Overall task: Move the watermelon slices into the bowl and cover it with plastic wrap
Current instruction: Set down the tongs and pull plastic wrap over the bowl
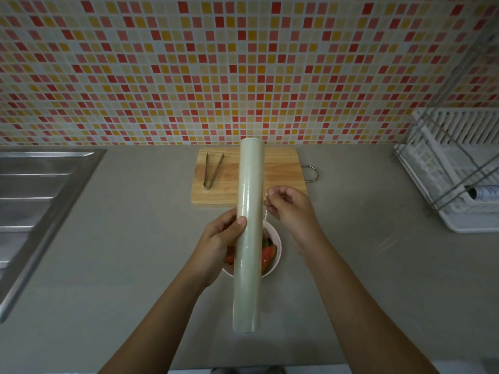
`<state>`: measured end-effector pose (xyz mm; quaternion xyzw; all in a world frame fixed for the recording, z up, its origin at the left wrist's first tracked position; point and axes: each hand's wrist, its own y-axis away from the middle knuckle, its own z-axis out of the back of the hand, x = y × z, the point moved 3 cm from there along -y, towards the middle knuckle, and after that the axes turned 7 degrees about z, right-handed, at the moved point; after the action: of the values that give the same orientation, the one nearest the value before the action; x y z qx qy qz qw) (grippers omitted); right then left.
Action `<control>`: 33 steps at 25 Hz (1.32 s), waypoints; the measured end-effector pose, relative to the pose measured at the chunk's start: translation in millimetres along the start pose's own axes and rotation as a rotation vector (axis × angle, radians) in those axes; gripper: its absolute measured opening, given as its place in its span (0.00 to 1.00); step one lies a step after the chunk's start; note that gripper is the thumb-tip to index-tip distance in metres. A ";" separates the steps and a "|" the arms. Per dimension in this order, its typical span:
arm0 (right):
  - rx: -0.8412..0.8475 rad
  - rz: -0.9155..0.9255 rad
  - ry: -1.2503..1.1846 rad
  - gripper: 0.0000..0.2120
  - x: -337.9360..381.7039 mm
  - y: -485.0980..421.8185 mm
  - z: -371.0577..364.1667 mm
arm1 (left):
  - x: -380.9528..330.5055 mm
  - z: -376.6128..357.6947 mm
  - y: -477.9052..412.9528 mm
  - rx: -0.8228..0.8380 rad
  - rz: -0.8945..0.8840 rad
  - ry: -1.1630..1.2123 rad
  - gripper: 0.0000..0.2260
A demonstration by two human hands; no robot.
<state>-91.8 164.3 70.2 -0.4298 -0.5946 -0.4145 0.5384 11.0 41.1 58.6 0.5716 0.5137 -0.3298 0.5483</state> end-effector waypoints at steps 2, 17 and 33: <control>-0.028 -0.051 -0.114 0.03 -2.4 1.8 -4.1 | 2.3 0.8 -0.3 -0.008 0.008 -0.015 0.11; -0.087 0.080 0.124 0.07 4.5 -14.9 -14.0 | 10.2 5.2 -0.7 -0.082 0.041 -0.020 0.11; -0.095 -0.062 -0.268 0.07 9.8 -4.5 -29.2 | 10.4 -14.6 7.1 -0.380 -0.068 -0.377 0.18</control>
<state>-88.3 135.8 82.2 -0.4878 -0.6539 -0.3973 0.4203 17.7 58.4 53.5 0.3695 0.4741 -0.3461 0.7203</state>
